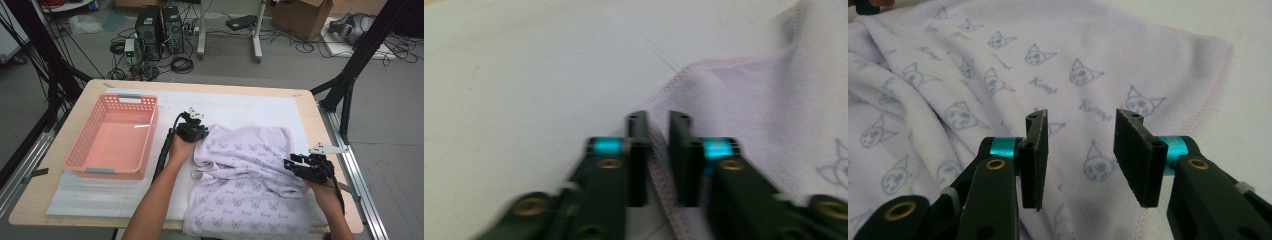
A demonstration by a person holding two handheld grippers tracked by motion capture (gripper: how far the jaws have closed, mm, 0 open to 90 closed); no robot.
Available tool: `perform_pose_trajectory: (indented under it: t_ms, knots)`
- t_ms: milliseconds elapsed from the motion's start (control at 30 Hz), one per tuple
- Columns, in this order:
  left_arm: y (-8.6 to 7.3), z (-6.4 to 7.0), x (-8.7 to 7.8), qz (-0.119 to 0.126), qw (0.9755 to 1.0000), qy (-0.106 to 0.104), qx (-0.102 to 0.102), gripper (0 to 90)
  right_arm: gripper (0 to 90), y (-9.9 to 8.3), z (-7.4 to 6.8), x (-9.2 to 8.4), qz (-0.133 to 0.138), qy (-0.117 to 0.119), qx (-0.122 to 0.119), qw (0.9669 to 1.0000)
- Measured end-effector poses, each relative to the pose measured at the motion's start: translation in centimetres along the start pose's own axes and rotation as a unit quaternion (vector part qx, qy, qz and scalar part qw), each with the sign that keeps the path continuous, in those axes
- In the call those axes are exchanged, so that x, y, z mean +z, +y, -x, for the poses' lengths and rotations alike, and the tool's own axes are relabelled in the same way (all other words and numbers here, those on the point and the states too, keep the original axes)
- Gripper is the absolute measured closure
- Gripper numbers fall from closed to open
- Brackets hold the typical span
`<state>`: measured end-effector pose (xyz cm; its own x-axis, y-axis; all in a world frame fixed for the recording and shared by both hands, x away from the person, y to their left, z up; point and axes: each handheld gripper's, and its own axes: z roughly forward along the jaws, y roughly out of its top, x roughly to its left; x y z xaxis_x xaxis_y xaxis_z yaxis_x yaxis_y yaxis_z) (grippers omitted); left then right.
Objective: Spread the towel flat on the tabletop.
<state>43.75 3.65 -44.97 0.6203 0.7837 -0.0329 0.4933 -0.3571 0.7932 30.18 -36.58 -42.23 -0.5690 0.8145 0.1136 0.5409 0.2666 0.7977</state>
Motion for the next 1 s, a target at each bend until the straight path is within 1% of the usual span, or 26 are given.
perform_pose_trajectory:
  t_ms: [33,67,100,133,167,233,267,300,333,367,433,500,533,567,600,633,667,700,733,767,800,833,867,900,967,1000]
  knots:
    - [0.0,-0.1,0.0,0.002,1.0000,-0.005,-0.007,86.4,56.5,0.1,0.1,0.1,0.002,0.000,0.000,1.0000]
    - [-0.1,-0.4,0.0,0.004,0.9997,-0.012,-0.019,86.7,56.4,0.1,0.2,0.2,0.004,0.001,0.002,1.0000]
    - [-0.1,-0.7,-0.1,0.006,0.9992,-0.019,-0.033,86.9,56.1,0.1,0.3,0.3,0.003,0.001,0.003,1.0000]
    - [-0.2,-1.1,-0.3,0.013,0.9981,-0.031,-0.052,87.1,56.0,0.2,0.4,0.4,0.003,0.002,0.005,1.0000]
    - [-0.4,-1.6,-0.4,0.024,0.9961,-0.048,-0.070,87.1,56.0,0.3,0.5,0.5,0.004,0.002,0.003,1.0000]
    - [-0.6,-2.4,-0.8,0.041,0.9924,-0.080,-0.084,87.2,55.9,0.4,0.8,0.5,0.007,0.004,0.004,1.0000]
    - [-0.7,-2.8,-1.0,0.051,0.9899,-0.096,-0.091,87.2,56.0,0.5,0.9,0.6,0.008,0.007,0.007,0.9999]
    - [-0.7,-3.1,-1.3,0.059,0.9888,-0.099,-0.095,87.2,56.1,0.6,1.1,0.6,0.012,0.008,0.008,0.9999]
    - [-0.7,-3.4,-1.5,0.069,0.9871,-0.104,-0.100,87.2,56.2,0.6,1.4,0.7,0.016,0.009,0.011,0.9998]
    - [-0.6,-3.6,-1.7,0.078,0.9862,-0.103,-0.104,87.2,56.3,0.6,1.7,0.9,0.018,0.011,0.017,0.9996]
    - [-0.5,-3.9,-2.1,0.091,0.9861,-0.092,-0.105,87.2,57.1,0.7,2.3,1.3,0.022,0.009,0.023,0.9995]
    - [-0.3,-4.1,-2.4,0.087,0.9888,-0.065,-0.103,87.2,56.9,0.9,3.0,1.7,0.015,0.000,0.029,0.9995]
    - [-0.2,-4.2,-2.5,0.086,0.9901,-0.047,-0.100,87.3,56.9,1.1,3.4,1.9,0.013,-0.006,0.031,0.9994]
    - [-0.1,-4.4,-2.6,0.084,0.9907,-0.028,-0.104,87.3,56.8,1.3,3.9,2.1,0.013,-0.012,0.029,0.9994]
    - [0.1,-4.5,-2.7,0.081,0.9908,-0.006,-0.109,87.4,56.6,1.6,4.2,2.2,0.011,-0.017,0.032,0.9993]
    - [0.2,-4.7,-2.8,0.079,0.9907,0.013,-0.110,87.4,56.4,2.0,4.6,2.5,0.009,-0.021,0.033,0.9992]
    - [0.3,-4.9,-2.9,0.090,0.9883,0.035,-0.118,87.4,56.3,2.2,4.9,2.7,0.008,-0.025,0.035,0.9990]
    - [0.4,-5.3,-3.0,0.090,0.9873,0.045,-0.123,87.3,56.1,2.6,5.3,3.1,0.002,-0.031,0.033,0.9990]
    - [0.6,-5.5,-3.0,0.086,0.9872,0.055,-0.122,87.4,56.0,3.0,5.6,3.4,-0.001,-0.036,0.033,0.9988]
    - [0.5,-5.7,-3.0,0.090,0.9862,0.063,-0.124,87.3,56.0,3.3,5.8,3.8,-0.004,-0.039,0.032,0.9987]
    - [0.4,-5.9,-2.9,0.087,0.9857,0.065,-0.129,87.3,55.9,3.7,6.0,4.2,-0.002,-0.040,0.036,0.9985]
    - [0.2,-6.1,-2.7,0.078,0.9858,0.063,-0.135,87.3,55.8,4.1,6.2,4.7,-0.003,-0.040,0.038,0.9985]
    - [0.0,-6.1,-2.6,0.070,0.9863,0.063,-0.136,87.2,55.9,4.5,6.3,5.2,-0.005,-0.043,0.037,0.9984]
    - [-0.1,-6.2,-2.4,0.062,0.9874,0.062,-0.132,87.2,55.6,4.8,6.4,5.8,-0.007,-0.045,0.035,0.9983]
    - [-0.2,-6.2,-2.3,0.061,0.9871,0.062,-0.135,87.2,53.9,5.5,6.6,7.2,-0.024,-0.050,0.035,0.9979]
    - [-0.1,-6.2,-2.4,0.064,0.9866,0.064,-0.136,87.3,53.4,5.8,6.7,8.0,-0.034,-0.053,0.026,0.9977]
